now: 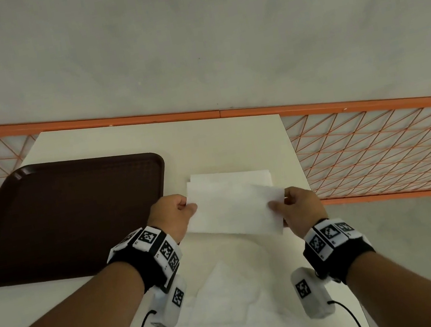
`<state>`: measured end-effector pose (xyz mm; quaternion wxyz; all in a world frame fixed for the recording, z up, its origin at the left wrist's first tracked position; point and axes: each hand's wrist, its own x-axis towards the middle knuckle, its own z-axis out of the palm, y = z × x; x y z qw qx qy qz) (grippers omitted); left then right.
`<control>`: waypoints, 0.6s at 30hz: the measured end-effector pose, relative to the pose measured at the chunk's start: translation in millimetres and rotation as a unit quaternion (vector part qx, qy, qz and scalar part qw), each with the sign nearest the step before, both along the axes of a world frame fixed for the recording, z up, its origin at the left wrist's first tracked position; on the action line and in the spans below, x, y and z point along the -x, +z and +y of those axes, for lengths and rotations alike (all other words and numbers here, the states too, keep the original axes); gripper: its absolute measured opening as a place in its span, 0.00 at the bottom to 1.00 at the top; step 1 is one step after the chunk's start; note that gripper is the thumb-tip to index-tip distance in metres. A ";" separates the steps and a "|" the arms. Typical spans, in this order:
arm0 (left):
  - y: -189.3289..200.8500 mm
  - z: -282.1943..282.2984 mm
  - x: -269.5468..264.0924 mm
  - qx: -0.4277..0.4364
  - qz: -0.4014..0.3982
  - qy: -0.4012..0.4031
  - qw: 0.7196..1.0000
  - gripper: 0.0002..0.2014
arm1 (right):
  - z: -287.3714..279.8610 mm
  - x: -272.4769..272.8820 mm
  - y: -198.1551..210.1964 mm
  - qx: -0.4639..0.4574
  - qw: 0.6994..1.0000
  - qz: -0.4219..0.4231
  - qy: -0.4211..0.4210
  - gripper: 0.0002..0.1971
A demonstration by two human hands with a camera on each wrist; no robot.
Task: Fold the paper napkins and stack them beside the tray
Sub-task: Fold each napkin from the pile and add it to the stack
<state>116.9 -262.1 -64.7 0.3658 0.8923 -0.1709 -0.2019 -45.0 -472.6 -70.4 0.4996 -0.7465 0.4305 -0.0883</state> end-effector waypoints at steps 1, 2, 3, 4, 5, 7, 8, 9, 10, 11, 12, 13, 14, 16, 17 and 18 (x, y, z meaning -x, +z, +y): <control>-0.4 -6.3 -3.5 -0.008 -0.005 0.002 1.000 0.16 | -6.5 -7.7 -0.3 0.015 1.000 0.012 0.000 0.04; -1.3 -12.0 -6.9 -0.020 -0.010 0.002 1.000 0.15 | -12.8 -15.6 -1.3 0.030 0.999 0.026 0.000 0.05; -2.2 -17.6 -10.5 -0.033 -0.015 0.003 0.999 0.14 | -19.0 -23.1 -2.7 0.044 0.998 0.041 -0.003 0.06; -3.5 -22.7 -14.0 -0.049 -0.017 0.004 0.999 0.14 | -24.6 -30.3 -3.6 0.056 0.997 0.056 -0.006 0.06; -4.9 -27.5 -17.2 -0.066 -0.021 0.005 0.998 0.14 | -29.6 -37.5 -5.4 0.066 0.995 0.072 -0.008 0.07; -9.6 -35.9 -22.8 -0.098 -0.028 0.007 0.995 0.18 | -37.0 -49.6 -7.3 0.083 0.991 0.103 -0.002 0.08; -12.4 -39.6 -25.3 -0.109 -0.028 0.009 0.994 0.20 | -39.2 -54.4 -7.4 0.089 0.989 0.118 0.002 0.09; -15.2 -42.6 -28.2 -0.117 -0.028 0.013 0.993 0.20 | -41.0 -58.8 -7.8 0.093 0.987 0.131 0.003 0.09; -17.8 -45.4 -31.2 -0.121 -0.028 0.015 0.992 0.20 | -42.5 -62.5 -8.5 0.097 0.985 0.142 0.003 0.09; -19.8 -48.0 -34.0 -0.126 -0.028 0.015 0.991 0.19 | -44.2 -65.5 -10.3 0.100 0.983 0.151 0.003 0.10; -22.1 -50.4 -36.9 -0.130 -0.029 0.015 0.991 0.18 | -45.9 -68.1 -12.3 0.104 0.982 0.159 0.004 0.10; -23.3 -52.6 -39.5 -0.135 -0.031 0.015 0.990 0.17 | -47.4 -70.1 -14.4 0.107 0.980 0.166 0.005 0.10; -24.3 -54.3 -41.7 -0.142 -0.033 0.014 0.989 0.16 | -48.3 -71.3 -16.1 0.109 0.979 0.174 0.007 0.11; -26.4 -57.5 -45.4 -0.159 -0.044 0.010 0.986 0.15 | -50.0 -71.7 -19.3 0.109 0.977 0.185 0.004 0.12; -27.4 -58.7 -46.8 -0.169 -0.046 0.005 0.984 0.14 | -50.5 -70.9 -21.1 0.108 0.975 0.191 0.002 0.12; -29.0 -59.4 -48.1 -0.180 -0.046 0.001 0.983 0.13 | -50.2 -69.9 -22.4 0.110 0.974 0.200 0.003 0.13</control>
